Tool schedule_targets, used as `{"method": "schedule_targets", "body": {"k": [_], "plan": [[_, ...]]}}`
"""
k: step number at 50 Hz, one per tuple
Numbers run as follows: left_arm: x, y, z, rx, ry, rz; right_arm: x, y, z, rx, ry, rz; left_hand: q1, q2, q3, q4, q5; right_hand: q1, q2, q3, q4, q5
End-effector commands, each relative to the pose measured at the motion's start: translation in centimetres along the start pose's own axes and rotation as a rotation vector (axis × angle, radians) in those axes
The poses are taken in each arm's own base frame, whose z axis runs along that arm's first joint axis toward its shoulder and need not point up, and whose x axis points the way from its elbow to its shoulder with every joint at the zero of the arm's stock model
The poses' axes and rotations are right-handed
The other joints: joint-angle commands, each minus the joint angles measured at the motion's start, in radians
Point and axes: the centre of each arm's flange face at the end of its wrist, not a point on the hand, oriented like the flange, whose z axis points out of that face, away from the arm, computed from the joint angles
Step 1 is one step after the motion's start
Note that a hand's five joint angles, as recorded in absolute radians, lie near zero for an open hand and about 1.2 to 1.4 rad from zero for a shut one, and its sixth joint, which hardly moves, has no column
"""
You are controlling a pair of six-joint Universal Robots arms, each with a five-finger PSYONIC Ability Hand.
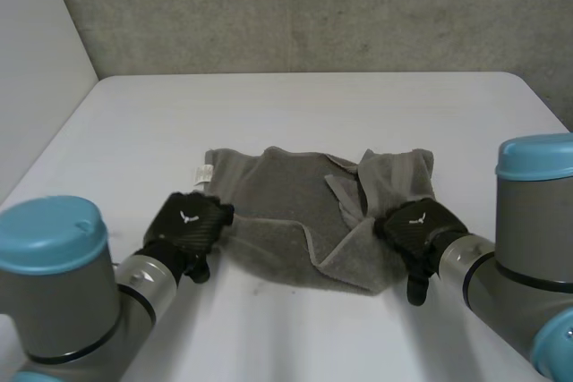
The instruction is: Fold the towel.
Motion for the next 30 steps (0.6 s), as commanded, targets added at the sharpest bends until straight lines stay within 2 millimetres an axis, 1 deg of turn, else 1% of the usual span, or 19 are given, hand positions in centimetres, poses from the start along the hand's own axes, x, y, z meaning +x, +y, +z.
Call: {"method": "schedule_targets", "body": {"k": [1,2,4,5,7,10,12,13,14,15,16,17,18,19,20,21,23,26,30], "plan": [[-1.7,-4.0,-1.2,0.132,-0.051,-0.005,0.9,-2.9,-1.7,0.15,0.005,-0.01,-0.065,-0.062,-0.063,-0.06,-0.063,-0.168,-0.218,-0.205,-0.198,-0.198],[-1.7,-4.0,-1.2,0.133,-0.051,-0.005,0.9,-2.9,-1.7,0.15,0.005,-0.01,-0.065,-0.062,-0.063,-0.06,-0.063,-0.168,-0.218,-0.205,-0.198,-0.198],[-2.0,-5.1,-1.0,0.168,-0.054,-0.003,1.1,-4.5,-1.8,0.236,-0.002,-0.027,-0.086,-0.082,-0.083,-0.081,-0.084,-0.145,-0.195,-0.182,-0.175,-0.175],[-2.0,-5.1,-1.0,0.169,-0.054,-0.003,1.1,-4.5,-1.8,0.236,-0.002,-0.027,-0.086,-0.082,-0.083,-0.081,-0.084,-0.144,-0.194,-0.182,-0.174,-0.175],[-2.1,-5.4,-0.9,0.182,-0.049,-0.004,1.2,-6.0,-2.1,0.312,0.0,-0.05,-0.083,-0.079,-0.08,-0.078,-0.081,-0.121,-0.171,-0.158,-0.151,-0.151],[-2.3,-5.9,-0.5,0.207,-0.031,-0.003,1.3,-6.5,-2.0,0.33,0.006,-0.069,-0.083,-0.079,-0.08,-0.078,-0.081,-0.115,-0.165,-0.152,-0.145,-0.146],[-2.9,-6.0,0.6,0.215,-0.012,-0.006,1.4,-7.1,-1.9,0.343,0.014,-0.135,-0.068,-0.065,-0.066,-0.063,-0.066,-0.112,-0.162,-0.149,-0.142,-0.143],[-2.9,-6.0,0.6,0.215,-0.011,-0.006,1.4,-7.1,-1.9,0.343,0.014,-0.135,-0.068,-0.065,-0.066,-0.063,-0.066,-0.112,-0.162,-0.149,-0.142,-0.143],[-3.0,-5.8,1.3,0.211,0.006,-0.007,1.3,-7.2,-1.6,0.346,0.016,-0.178,-0.062,-0.059,-0.06,-0.057,-0.06,-0.112,-0.162,-0.149,-0.142,-0.143],[-3.0,-5.8,1.4,0.211,0.006,-0.007,0.8,-7.2,-1.0,0.342,0.008,-0.225,-0.062,-0.059,-0.06,-0.057,-0.06,-0.112,-0.162,-0.149,-0.142,-0.143],[-3.0,-5.5,2.2,0.199,0.027,-0.008,0.8,-7.2,-1.0,0.342,0.008,-0.226,-0.056,-0.053,-0.054,-0.051,-0.054,-0.112,-0.162,-0.149,-0.142,-0.143],[-3.0,-5.5,3.1,0.193,0.04,-0.012,0.1,-7.2,-0.6,0.342,-0.008,-0.275,-0.048,-0.044,-0.045,-0.043,-0.046,-0.112,-0.162,-0.149,-0.142,-0.143],[-3.0,-5.5,3.1,0.193,0.04,-0.012,0.1,-7.2,-0.6,0.342,-0.008,-0.276,-0.048,-0.044,-0.045,-0.043,-0.046,-0.112,-0.162,-0.149,-0.142,-0.143],[-2.9,-5.3,3.8,0.179,0.05,-0.015,-0.6,-7.2,-0.2,0.346,-0.029,-0.317,-0.048,-0.044,-0.045,-0.043,-0.046,-0.109,-0.159,-0.146,-0.139,-0.14],[-3.0,-5.0,4.4,0.161,0.053,-0.02,-1.1,-7.0,0.3,0.344,-0.044,-0.347,-0.048,-0.044,-0.045,-0.043,-0.046,-0.103,-0.153,-0.141,-0.133,-0.134],[-3.0,-5.0,4.4,0.161,0.053,-0.02,-1.1,-7.0,0.3,0.344,-0.044,-0.348,-0.048,-0.044,-0.045,-0.043,-0.046,-0.103,-0.153,-0.141,-0.133,-0.134],[-2.9,-4.3,5.4,0.109,0.067,-0.029,-1.7,-6.4,1.4,0.326,-0.079,-0.389,-0.045,-0.041,-0.042,-0.04,-0.043,-0.092,-0.142,-0.129,-0.122,-0.122],[-2.9,-4.0,5.8,0.084,0.073,-0.032,-2.2,-5.6,2.4,0.304,-0.111,-0.42,-0.039,-0.035,-0.036,-0.034,-0.037,-0.065,-0.115,-0.102,-0.095,-0.096],[-2.7,-3.1,6.5,0.007,0.093,-0.041,-2.5,-4.9,3.1,0.275,-0.136,-0.454,-0.024,-0.021,-0.022,-0.019,-0.022,0.002,-0.048,-0.035,-0.028,-0.029]]}}
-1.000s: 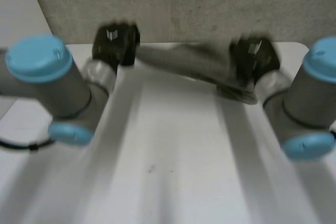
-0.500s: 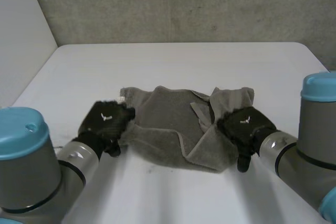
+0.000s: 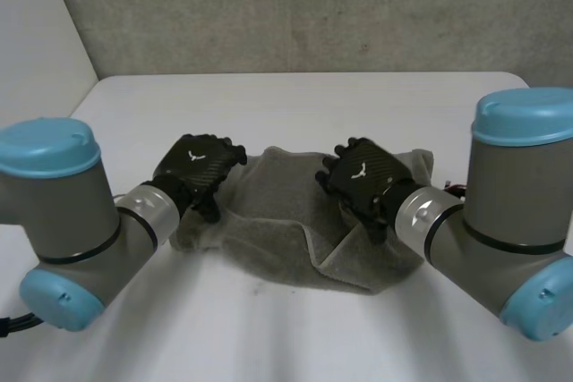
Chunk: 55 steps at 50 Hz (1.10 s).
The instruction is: Fold the towel.
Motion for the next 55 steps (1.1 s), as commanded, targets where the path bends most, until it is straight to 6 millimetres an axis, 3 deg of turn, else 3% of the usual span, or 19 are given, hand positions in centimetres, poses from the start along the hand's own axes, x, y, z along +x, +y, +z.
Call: {"method": "schedule_targets", "body": {"k": [1,10,13,14,15,19,22,28,31,37,43,46,52,54,55], "plan": [[0.1,1.7,1.2,-0.133,0.026,-0.022,-1.9,2.1,1.8,-0.054,-0.108,-0.08,0.092,0.087,0.088,0.086,0.086,0.2,0.175,0.196,0.178,0.175],[0.1,1.5,1.0,-0.135,0.027,-0.023,-2.7,3.2,2.3,-0.094,-0.144,-0.119,0.086,0.081,0.082,0.08,0.08,0.539,0.513,0.534,0.516,0.513],[0.2,1.6,0.9,-0.137,0.03,-0.026,-2.7,3.2,2.1,-0.116,-0.164,-0.117,0.08,0.075,0.076,0.074,0.074,1.004,0.979,0.999,0.981,0.978],[0.3,1.5,0.8,-0.136,0.032,-0.027,-2.7,3.2,2.1,-0.116,-0.164,-0.117,0.071,0.066,0.067,0.066,0.065,1.006,0.98,1.001,0.983,0.98],[0.4,1.5,0.8,-0.135,0.038,-0.027,-2.5,3.1,2.0,-0.12,-0.161,-0.116,0.062,0.057,0.058,0.057,0.057,1.182,1.156,1.177,1.159,1.156],[0.5,1.5,0.8,-0.132,0.041,-0.028,-1.8,2.4,1.8,-0.111,-0.138,-0.104,-0.032,-0.037,-0.036,-0.037,-0.037,1.184,1.158,1.179,1.161,1.158],[0.9,1.3,1.0,-0.114,0.051,-0.023,0.1,0.5,0.4,-0.062,-0.069,-0.052,-0.184,-0.189,-0.188,-0.189,-0.189,1.184,1.158,1.179,1.161,1.158],[1.0,1.3,1.7,-0.069,0.046,-0.031,1.0,-0.3,-1.0,-0.039,-0.039,-0.002,-0.193,-0.198,-0.197,-0.199,-0.199,1.184,1.158,1.179,1.161,1.158],[1.4,1.7,2.4,-0.05,0.066,-0.07,1.9,-1.7,-3.4,0.007,0.008,-0.013,-0.187,-0.192,-0.191,-0.193,-0.193,1.184,1.158,1.179,1.161,1.158],[2.2,2.2,2.7,-0.051,0.129,-0.092,2.7,-2.7,-5.2,0.052,0.045,-0.027,-0.173,-0.178,-0.177,-0.178,-0.178,1.184,1.158,1.179,1.161,1.158],[2.7,2.8,2.8,-0.063,0.16,-0.096,4.0,-5.0,-7.7,0.156,0.132,-0.066,-0.152,-0.157,-0.156,-0.158,-0.158,1.184,1.158,1.179,1.161,1.158],[3.0,2.7,2.8,-0.062,0.166,-0.095,6.0,-6.7,-9.8,0.248,0.258,-0.098,-0.134,-0.139,-0.138,-0.14,-0.14,1.184,1.158,1.179,1.161,1.158],[2.9,2.4,2.7,-0.055,0.159,-0.097,7.1,-7.1,-10.9,0.272,0.322,-0.111,0.188,0.184,0.184,0.183,0.183,1.184,1.158,1.179,1.161,1.158],[2.8,2.3,2.6,-0.053,0.155,-0.1,7.2,-6.9,-10.9,0.264,0.324,-0.108,0.621,0.616,0.617,0.615,0.615,1.184,1.158,1.179,1.161,1.158],[2.8,2.3,2.6,-0.053,0.155,-0.1,7.2,-6.9,-10.9,0.264,0.324,-0.108,0.623,0.618,0.619,0.617,0.617,1.184,1.158,1.179,1.161,1.158]]}}
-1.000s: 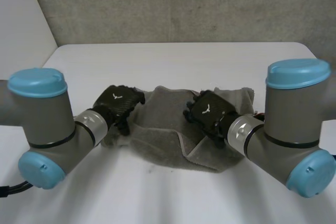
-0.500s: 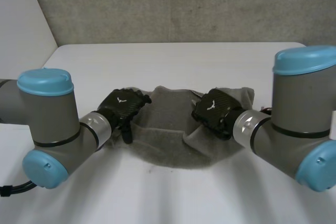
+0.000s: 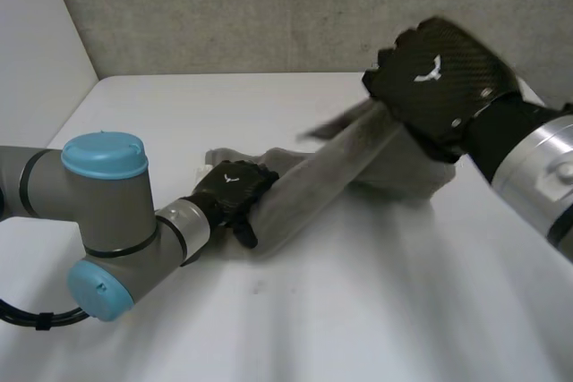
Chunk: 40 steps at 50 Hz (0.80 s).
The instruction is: Fold the towel.
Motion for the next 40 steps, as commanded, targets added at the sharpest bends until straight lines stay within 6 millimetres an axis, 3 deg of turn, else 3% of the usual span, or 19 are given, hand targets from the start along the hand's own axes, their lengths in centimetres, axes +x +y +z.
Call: {"method": "schedule_targets", "body": {"k": [1,2,8,14,21,27,30,32,33,34,35,37,38,39,40], "plan": [[-0.1,-0.4,-0.2,0.008,-0.011,-0.001,1.0,0.4,-0.4,-0.011,0.042,-0.012,0.767,0.78,0.78,0.78,0.779,0.429,0.224,0.212,0.202,0.247],[-0.1,-0.5,-0.3,0.011,-0.011,0.0,0.9,0.7,-0.3,-0.022,0.04,-0.012,0.969,0.982,0.982,0.981,0.981,0.429,0.224,0.212,0.202,0.247],[-0.6,-1.2,-0.5,0.032,-0.056,0.007,0.5,1.5,-0.4,-0.053,0.027,-0.005,0.971,0.984,0.984,0.984,0.983,0.429,0.224,0.212,0.202,0.247],[-1.3,-2.9,-2.2,0.065,-0.127,0.017,-0.8,3.6,-0.2,-0.133,-0.039,-0.004,0.971,0.984,0.984,0.984,0.983,0.429,0.224,0.212,0.202,0.247],[-0.8,-3.1,-4.9,0.037,-0.13,0.033,-4.7,7.2,0.0,-0.334,-0.304,-0.002,0.971,0.984,0.984,0.984,0.983,0.429,0.224,0.212,0.202,0.247],[-0.2,-2.3,-6.4,-0.066,-0.104,0.111,-6.8,8.7,-0.6,-0.435,-0.491,-0.041,0.971,0.984,0.984,0.984,0.983,0.429,0.224,0.212,0.202,0.247],[-0.3,-2.2,-6.4,-0.106,-0.091,0.209,-6.6,9.2,0.9,-0.425,-0.498,-0.063,0.971,0.984,0.984,0.984,0.983,0.429,0.224,0.212,0.202,0.247],[-0.7,-2.3,-6.0,-0.107,-0.095,0.256,-5.6,9.8,3.8,-0.387,-0.41,-0.052,0.971,0.984,0.984,0.984,0.983,0.429,0.224,0.212,0.202,0.247],[-1.3,-2.5,-5.1,-0.091,-0.106,0.296,-5.6,9.8,3.8,-0.386,-0.409,-0.052,0.971,0.984,0.984,0.984,0.983,0.429,0.224,0.212,0.202,0.247],[-1.9,-3.1,-3.8,-0.054,-0.128,0.332,-4.8,9.9,5.5,-0.355,-0.344,-0.037,0.971,0.984,0.984,0.984,0.983,0.429,0.224,0.212,0.202,0.247],[-1.9,-3.1,-3.8,-0.053,-0.128,0.333,-4.8,9.9,5.5,-0.355,-0.343,-0.037,0.971,0.984,0.984,0.984,0.983,0.429,0.224,0.212,0.202,0.247],[-3.3,-5.7,-1.4,0.075,-0.183,0.376,-2.8,9.4,9.1,-0.256,-0.183,0.003,0.971,0.984,0.984,0.984,0.983,0.429,0.224,0.212,0.202,0.247],[-3.3,-5.7,-1.3,0.075,-0.184,0.376,-2.8,9.4,9.1,-0.255,-0.182,0.003,0.971,0.984,0.984,0.984,0.983,0.429,0.224,0.212,0.202,0.247],[-4.1,-7.8,-0.3,0.172,-0.223,0.396,-1.6,8.9,10.7,-0.199,-0.087,0.022,0.971,0.984,0.984,0.984,0.983,0.429,0.224,0.212,0.202,0.247],[-4.1,-7.8,-0.3,0.173,-0.223,0.396,0.1,8.1,12.4,-0.138,0.038,0.034,0.971,0.984,0.984,0.984,0.983,0.429,0.224,0.212,0.202,0.247]]}}
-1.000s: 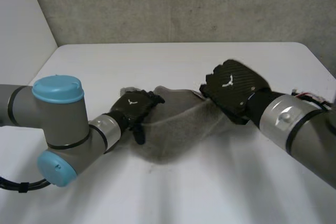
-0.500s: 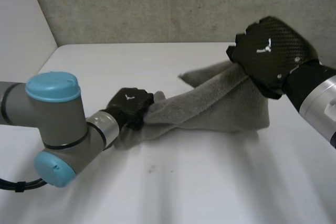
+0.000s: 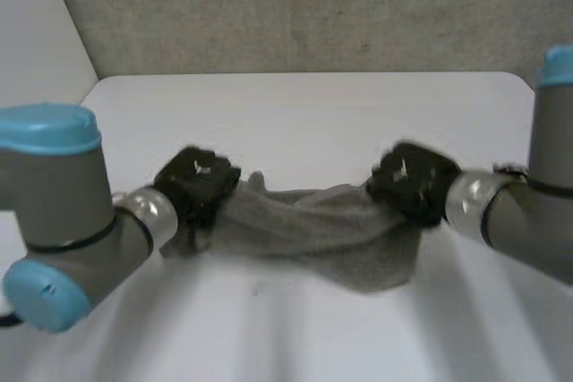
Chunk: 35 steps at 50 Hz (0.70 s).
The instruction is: Fold the towel.
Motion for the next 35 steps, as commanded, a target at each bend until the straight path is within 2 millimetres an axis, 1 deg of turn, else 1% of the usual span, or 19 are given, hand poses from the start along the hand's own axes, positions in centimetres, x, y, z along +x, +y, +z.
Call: {"method": "schedule_targets", "body": {"k": [1,2,3,5,6,8,11,15,17,18,21,22,24,25,27,30,31,33,35], "plan": [[-4.7,-6.1,4.8,0.315,-0.198,0.082,7.4,-3.6,4.1,0.234,0.39,0.104,0.24,0.179,0.182,0.18,0.196,0.429,0.224,0.212,0.202,0.242],[-6.2,-8.6,5.3,0.437,-0.266,0.08,10.0,-4.7,4.1,0.294,0.542,0.129,0.24,0.179,0.182,0.18,0.196,0.429,0.224,0.212,0.202,0.242],[-6.3,-8.7,5.3,0.438,-0.266,0.08,10.0,-4.7,4.1,0.295,0.543,0.129,0.24,0.179,0.182,0.18,0.196,0.429,0.224,0.212,0.202,0.242],[-9.4,-13.5,4.9,0.679,-0.395,0.04,14.5,-6.7,2.9,0.424,0.852,0.172,0.24,0.179,0.182,0.18,0.196,0.429,0.224,0.212,0.202,0.242],[-9.4,-13.6,4.9,0.68,-0.396,0.04,14.6,-6.8,2.9,0.425,0.854,0.172,0.24,0.179,0.182,0.18,0.196,0.429,0.224,0.212,0.202,0.242],[-11.7,-16.8,3.4,0.861,-0.517,-0.037,16.8,-8.0,1.1,0.532,1.046,0.186,0.24,0.179,0.182,0.18,0.196,0.429,0.224,0.212,0.202,0.242],[-12.9,-18.1,2.1,0.954,-0.577,-0.103,16.1,-8.3,0.6,0.567,1.03,0.176,0.24,0.179,0.182,0.18,0.196,0.429,0.224,0.212,0.202,0.242],[-12.6,-17.4,2.3,0.929,-0.56,-0.121,14.0,-7.9,1.2,0.553,0.945,0.166,0.24,0.179,0.182,0.18,0.196,0.429,0.224,0.212,0.202,0.242],[-10.4,-13.4,3.7,0.778,-0.479,-0.137,11.2,-7.0,2.4,0.513,0.824,0.163,0.24,0.179,0.182,0.18,0.196,0.429,0.224,0.212,0.202,0.242],[-10.4,-13.4,3.8,0.777,-0.479,-0.137,11.2,-7.0,2.4,0.513,0.823,0.163,0.24,0.179,0.182,0.18,0.196,0.429,0.224,0.212,0.202,0.242],[-7.1,-7.6,5.2,0.6,-0.365,-0.146,6.2,-4.3,3.9,0.382,0.583,0.184,0.24,0.179,0.182,0.18,0.196,0.429,0.224,0.212,0.202,0.242],[-7.1,-7.5,5.2,0.599,-0.364,-0.146,6.2,-4.2,3.9,0.381,0.583,0.184,0.24,0.179,0.182,0.18,0.196,0.429,0.224,0.212,0.202,0.242],[-5.1,-2.9,6.0,0.466,-0.298,-0.146,2.3,-2.3,4.7,0.272,0.413,0.214,0.24,0.179,0.182,0.18,0.196,0.429,0.224,0.212,0.202,0.242],[-5.1,-2.8,6.1,0.465,-0.297,-0.146,2.3,-2.3,4.7,0.271,0.412,0.214,0.24,0.179,0.182,0.18,0.196,0.429,0.224,0.212,0.202,0.242],[-3.5,0.8,6.2,0.351,-0.25,-0.124,-1.9,-0.3,5.4,0.142,0.24,0.238,0.24,0.179,0.182,0.18,0.196,0.429,0.224,0.212,0.202,0.242],[-1.6,4.1,5.2,0.225,-0.207,-0.089,-5.1,1.0,5.0,0.047,0.097,0.261,0.223,0.162,0.165,0.162,0.178,0.429,0.224,0.212,0.202,0.242],[-1.6,4.1,5.2,0.224,-0.207,-0.089,-5.1,1.0,5.0,0.047,0.096,0.261,0.223,0.162,0.165,0.162,0.178,0.429,0.224,0.212,0.202,0.242],[-0.9,5.2,4.6,0.178,-0.189,-0.072,-6.6,1.8,4.5,-0.014,0.024,0.277,0.109,0.048,0.05,0.048,0.064,0.429,0.224,0.212,0.202,0.242],[1.0,7.2,2.4,0.068,-0.137,0.003,-7.0,1.9,4.3,-0.026,0.01,0.287,-0.341,-0.402,-0.4,-0.402,-0.386,0.429,0.224,0.212,0.202,0.242]]}}
